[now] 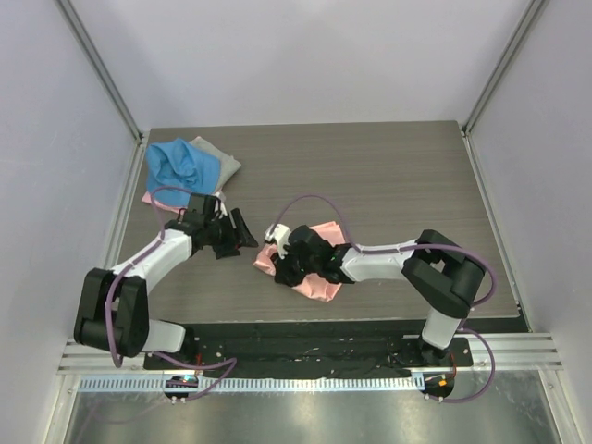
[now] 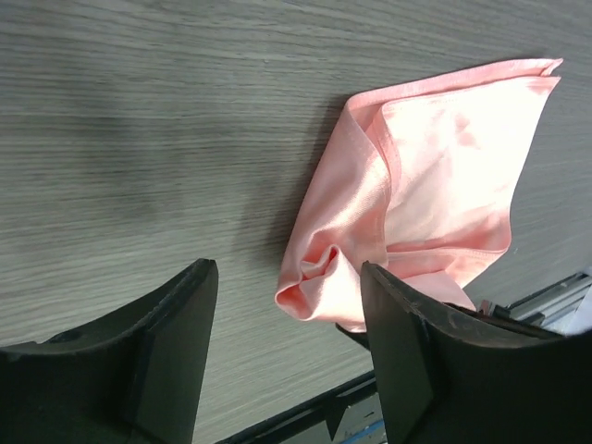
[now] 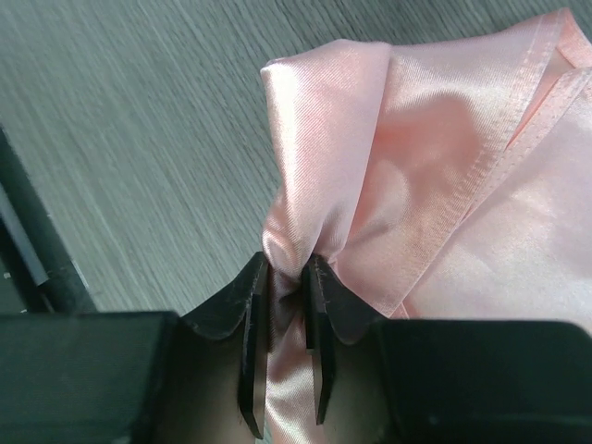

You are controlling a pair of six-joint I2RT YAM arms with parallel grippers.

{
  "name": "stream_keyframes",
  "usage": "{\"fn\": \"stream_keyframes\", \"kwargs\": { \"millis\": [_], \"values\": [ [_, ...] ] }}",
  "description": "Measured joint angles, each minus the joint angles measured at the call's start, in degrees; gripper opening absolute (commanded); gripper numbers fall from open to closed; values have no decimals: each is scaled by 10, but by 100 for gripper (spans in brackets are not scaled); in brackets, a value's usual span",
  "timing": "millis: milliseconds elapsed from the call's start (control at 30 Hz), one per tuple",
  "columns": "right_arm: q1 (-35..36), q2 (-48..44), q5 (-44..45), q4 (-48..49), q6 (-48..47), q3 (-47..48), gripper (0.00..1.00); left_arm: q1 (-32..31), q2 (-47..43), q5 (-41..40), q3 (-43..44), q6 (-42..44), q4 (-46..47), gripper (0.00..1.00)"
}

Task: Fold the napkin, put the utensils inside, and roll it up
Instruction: Roll the napkin with the utensil

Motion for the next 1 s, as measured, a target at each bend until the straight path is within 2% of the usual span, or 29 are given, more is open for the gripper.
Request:
{"fn": "stream_keyframes", "kwargs": {
  "millis": [200,400,700,1000],
  "values": [
    [-48,-3,-110,94,41,-53,12,9,-54,9,-48,-1,36,68],
    [-98,13,-216,147,88,-77,11,9,-57,53,-85,-9,108,67],
    [-147,82,-332,149,134,-37,10,8,0,89,-106,-23,196,58],
    [-171,123,-403,118,144,1,9,1,37,96,-123,-37,232,46]
  ]
}}
